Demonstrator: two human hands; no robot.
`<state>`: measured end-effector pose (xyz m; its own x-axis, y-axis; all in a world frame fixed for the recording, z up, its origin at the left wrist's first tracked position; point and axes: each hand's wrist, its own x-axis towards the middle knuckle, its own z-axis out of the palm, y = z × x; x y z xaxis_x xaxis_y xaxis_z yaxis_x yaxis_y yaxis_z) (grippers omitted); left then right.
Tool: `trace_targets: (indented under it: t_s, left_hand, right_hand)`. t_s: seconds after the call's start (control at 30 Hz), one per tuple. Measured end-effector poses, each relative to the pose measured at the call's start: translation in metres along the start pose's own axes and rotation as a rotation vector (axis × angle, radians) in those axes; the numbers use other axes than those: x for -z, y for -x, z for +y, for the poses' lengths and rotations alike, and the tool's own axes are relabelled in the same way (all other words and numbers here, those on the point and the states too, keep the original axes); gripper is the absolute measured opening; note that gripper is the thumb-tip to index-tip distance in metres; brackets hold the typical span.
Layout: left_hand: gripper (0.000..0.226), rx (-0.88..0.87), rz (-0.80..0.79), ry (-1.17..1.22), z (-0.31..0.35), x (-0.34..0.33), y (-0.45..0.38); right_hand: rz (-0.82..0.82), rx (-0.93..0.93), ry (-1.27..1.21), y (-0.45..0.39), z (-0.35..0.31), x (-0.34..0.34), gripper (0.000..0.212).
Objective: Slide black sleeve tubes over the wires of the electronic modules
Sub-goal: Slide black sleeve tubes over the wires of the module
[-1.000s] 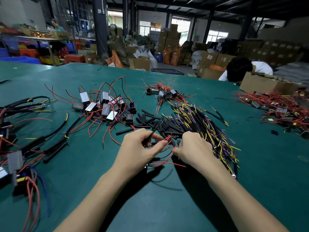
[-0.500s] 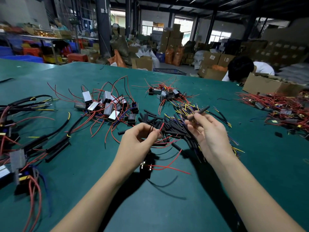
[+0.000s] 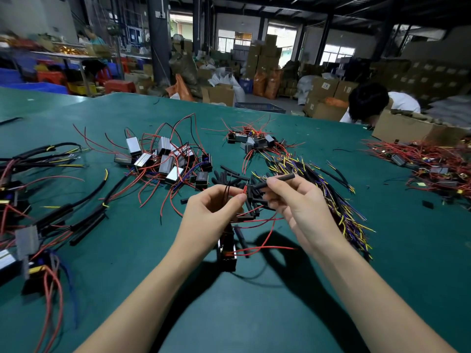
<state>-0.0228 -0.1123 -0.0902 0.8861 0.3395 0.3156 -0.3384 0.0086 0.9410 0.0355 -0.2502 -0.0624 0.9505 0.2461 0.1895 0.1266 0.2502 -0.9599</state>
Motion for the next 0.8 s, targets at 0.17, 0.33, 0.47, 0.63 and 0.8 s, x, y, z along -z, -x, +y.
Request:
trace_targets:
  t_s: [0.17,0.33,0.47,0.63,0.8]
  left_hand:
    - [0.014,-0.052,0.070,-0.031,-0.002,-0.001,-0.001]
    - [0.016,-0.090,0.061,-0.102,-0.002,-0.003,0.001]
    - [0.018,-0.128,0.014,-0.149,0.000,-0.006,0.005]
    - [0.019,-0.162,-0.006,-0.188,-0.001,-0.007,0.006]
    - [0.019,-0.185,-0.046,-0.232,0.000,-0.008,0.006]
  right_hand:
    - [0.041,0.035,-0.022,0.002,0.002,0.000,0.012]
    - [-0.035,-0.017,-0.032,0.005,0.007,-0.006,0.011]
    - [-0.035,-0.007,-0.108,0.004,0.004,-0.009,0.014]
    - [-0.056,0.025,-0.076,0.003,0.003,-0.006,0.011]
    - [-0.062,0.038,-0.014,-0.001,0.001,0.002,0.007]
